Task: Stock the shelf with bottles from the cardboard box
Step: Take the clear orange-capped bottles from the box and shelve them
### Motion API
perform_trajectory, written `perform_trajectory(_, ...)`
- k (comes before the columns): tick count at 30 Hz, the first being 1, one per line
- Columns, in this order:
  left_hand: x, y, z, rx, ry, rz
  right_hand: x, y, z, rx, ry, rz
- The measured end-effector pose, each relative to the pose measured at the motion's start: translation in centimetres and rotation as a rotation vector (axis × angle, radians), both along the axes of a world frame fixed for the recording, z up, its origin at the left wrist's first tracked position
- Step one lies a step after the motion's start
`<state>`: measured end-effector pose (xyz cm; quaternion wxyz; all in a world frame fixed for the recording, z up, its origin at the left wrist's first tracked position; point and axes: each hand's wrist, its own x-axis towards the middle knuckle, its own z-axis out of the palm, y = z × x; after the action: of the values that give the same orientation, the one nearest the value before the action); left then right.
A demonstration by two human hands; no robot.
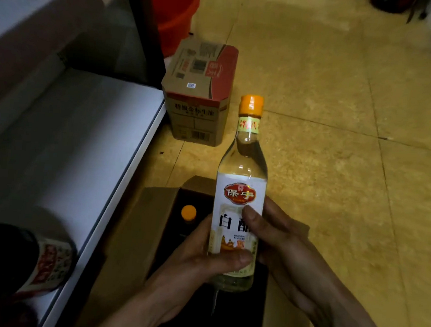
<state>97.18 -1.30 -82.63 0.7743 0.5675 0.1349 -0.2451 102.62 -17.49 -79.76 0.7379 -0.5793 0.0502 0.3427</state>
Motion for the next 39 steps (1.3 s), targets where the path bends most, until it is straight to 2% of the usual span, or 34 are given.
perform_trajectory(11, -2.7, -1.7, 2.8, -0.008, 0.043, -0.021, -2.1, -2.2, 1.7, 0.010, 0.113, -0.001)
perform_trajectory(19, -7.1, -1.1, 8.1, 0.011, 0.109, -0.042, -7.3, -1.4, 6.6, -0.015, 0.116, -0.053)
perform_trajectory(27, -10.7, 0.7, 20.0, 0.003, 0.126, -0.041, -11.0, 0.2, 18.7, -0.039, 0.125, -0.042)
perform_trajectory(32, -12.7, 1.3, 31.9, 0.011, 0.114, -0.028, -12.5, 1.2, 30.5, -0.081, 0.139, -0.041)
perform_trajectory(39, -15.1, 2.0, 46.3, 0.027, 0.083, 0.051, -13.9, 2.4, 44.3, -0.117, 0.033, 0.036)
